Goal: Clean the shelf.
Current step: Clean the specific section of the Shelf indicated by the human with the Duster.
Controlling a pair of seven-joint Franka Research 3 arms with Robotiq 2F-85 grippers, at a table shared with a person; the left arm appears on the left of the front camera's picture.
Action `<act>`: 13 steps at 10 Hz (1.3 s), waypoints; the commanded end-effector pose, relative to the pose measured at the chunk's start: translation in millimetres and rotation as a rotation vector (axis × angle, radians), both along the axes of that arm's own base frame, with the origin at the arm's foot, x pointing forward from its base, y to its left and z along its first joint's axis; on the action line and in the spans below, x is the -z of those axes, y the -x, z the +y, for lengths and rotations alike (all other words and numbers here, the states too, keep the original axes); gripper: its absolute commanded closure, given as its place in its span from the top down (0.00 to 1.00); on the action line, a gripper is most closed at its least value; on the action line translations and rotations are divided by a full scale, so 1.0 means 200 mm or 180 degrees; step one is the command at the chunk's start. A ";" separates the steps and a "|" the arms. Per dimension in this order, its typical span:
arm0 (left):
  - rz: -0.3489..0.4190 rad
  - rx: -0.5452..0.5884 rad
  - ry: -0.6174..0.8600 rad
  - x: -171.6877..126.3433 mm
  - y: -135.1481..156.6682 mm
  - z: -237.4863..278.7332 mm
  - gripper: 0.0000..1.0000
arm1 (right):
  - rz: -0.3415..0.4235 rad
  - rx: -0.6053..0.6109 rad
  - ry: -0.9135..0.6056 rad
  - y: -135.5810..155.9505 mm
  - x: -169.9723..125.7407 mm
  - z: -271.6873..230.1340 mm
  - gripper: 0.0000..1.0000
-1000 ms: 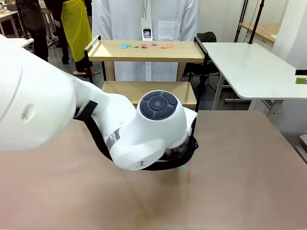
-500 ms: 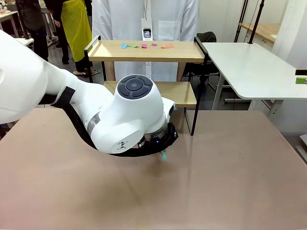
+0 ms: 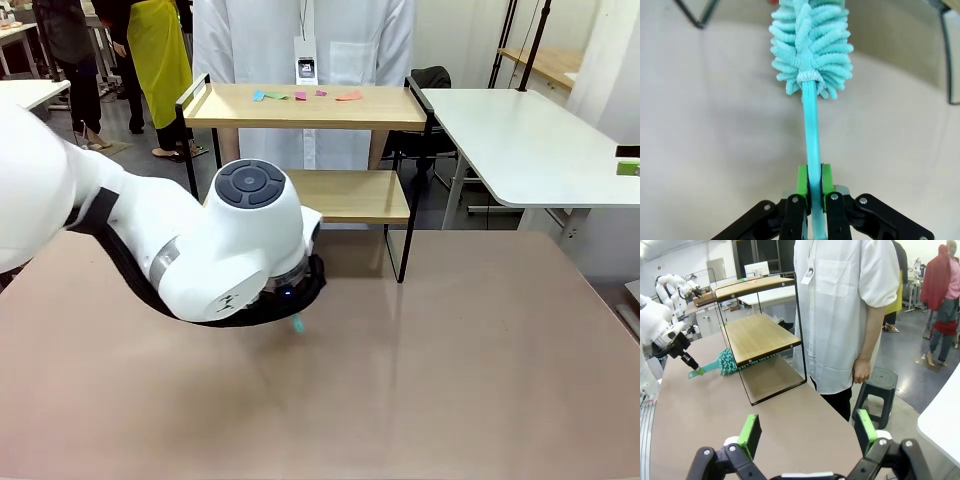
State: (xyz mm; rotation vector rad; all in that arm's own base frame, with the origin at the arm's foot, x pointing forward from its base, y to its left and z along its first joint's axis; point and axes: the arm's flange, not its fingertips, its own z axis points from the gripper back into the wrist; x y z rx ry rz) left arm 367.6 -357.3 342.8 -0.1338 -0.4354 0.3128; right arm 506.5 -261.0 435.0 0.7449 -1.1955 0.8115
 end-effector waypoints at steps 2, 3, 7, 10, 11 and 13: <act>0.0047 -0.0331 -0.0359 -0.15 0.16 0.29 0.13 | -0.0013 -0.0011 0.0012 0.00 -0.01 0.01 1.00; 0.0023 -0.0458 -0.0418 -0.17 0.17 0.36 0.13 | -0.0013 -0.0011 0.0012 0.00 -0.01 0.01 1.00; -0.0332 -0.0137 -0.0071 -0.31 0.28 0.45 0.13 | -0.0013 -0.0011 0.0012 0.00 -0.01 0.01 1.00; -0.0170 -0.0496 -0.0350 -0.19 0.10 0.37 0.13 | -0.0013 -0.0011 0.0012 0.00 -0.01 0.01 1.00; -0.0170 -0.0496 -0.0350 -0.19 0.10 0.37 0.13 | -0.0013 -0.0011 0.0012 0.00 -0.01 0.01 1.00; -0.0162 -0.0360 -0.0299 -0.20 0.14 0.38 0.13 | -0.0013 -0.0011 0.0012 0.00 -0.01 0.01 1.00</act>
